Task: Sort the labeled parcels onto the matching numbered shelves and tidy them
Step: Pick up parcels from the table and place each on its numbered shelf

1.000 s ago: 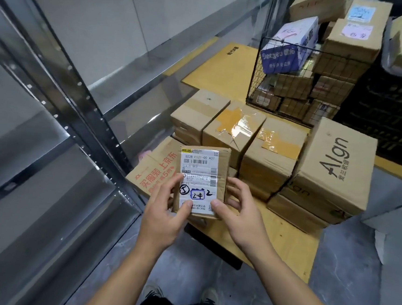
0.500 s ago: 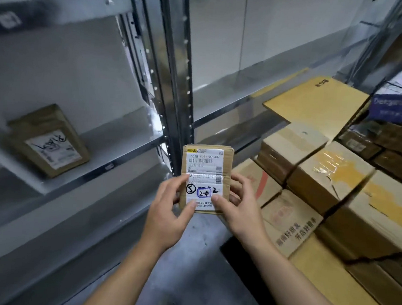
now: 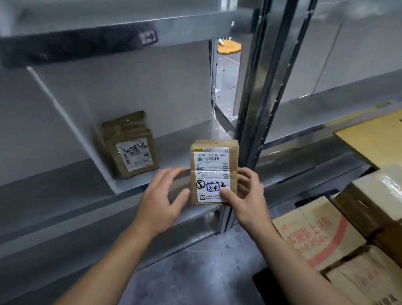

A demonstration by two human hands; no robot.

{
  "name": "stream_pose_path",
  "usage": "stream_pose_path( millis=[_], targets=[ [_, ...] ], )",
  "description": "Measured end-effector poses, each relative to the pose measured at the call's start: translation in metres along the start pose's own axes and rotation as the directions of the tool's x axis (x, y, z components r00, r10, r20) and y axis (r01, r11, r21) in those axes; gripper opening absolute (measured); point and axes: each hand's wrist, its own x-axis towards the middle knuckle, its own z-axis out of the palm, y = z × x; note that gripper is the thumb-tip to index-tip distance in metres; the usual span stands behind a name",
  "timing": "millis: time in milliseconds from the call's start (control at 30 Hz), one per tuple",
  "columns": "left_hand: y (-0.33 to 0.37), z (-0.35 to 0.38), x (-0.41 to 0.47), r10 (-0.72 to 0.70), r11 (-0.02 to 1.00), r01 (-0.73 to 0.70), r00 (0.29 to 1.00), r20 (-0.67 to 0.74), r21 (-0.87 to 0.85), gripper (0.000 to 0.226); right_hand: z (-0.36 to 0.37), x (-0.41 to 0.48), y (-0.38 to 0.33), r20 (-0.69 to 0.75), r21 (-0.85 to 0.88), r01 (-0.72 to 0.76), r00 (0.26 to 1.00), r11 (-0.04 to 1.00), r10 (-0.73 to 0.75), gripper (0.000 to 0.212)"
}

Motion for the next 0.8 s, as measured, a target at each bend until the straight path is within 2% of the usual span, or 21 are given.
stream_pose_path(
  millis=[233, 400, 633, 800],
  targets=[
    [-0.022, -0.047, 0.049, 0.018, 0.967, 0.016, 0.991, -0.131, 0.254, 0.051, 0.032, 0.065, -0.018, 0.084, -0.072, 0.089, 0.993, 0.993, -0.082, 0.058],
    [-0.030, -0.061, 0.082, 0.002, 0.918, 0.060, 0.988, -0.157, 0.392, 0.053, 0.046, 0.111, -0.021, 0.132, -0.111, 0.116, 0.986, 0.987, -0.101, 0.054],
    [-0.046, -0.056, 0.107, -0.132, 0.801, 0.234, 0.967, -0.219, 0.550, 0.049, 0.063, 0.162, -0.017, 0.221, -0.121, 0.105, 0.972, 0.987, -0.076, 0.063],
    [-0.050, -0.050, 0.118, -0.186, 0.747, 0.291, 0.955, -0.232, 0.597, 0.052, 0.069, 0.191, -0.010, 0.272, -0.135, 0.087, 0.961, 0.987, -0.047, 0.061]
  ],
)
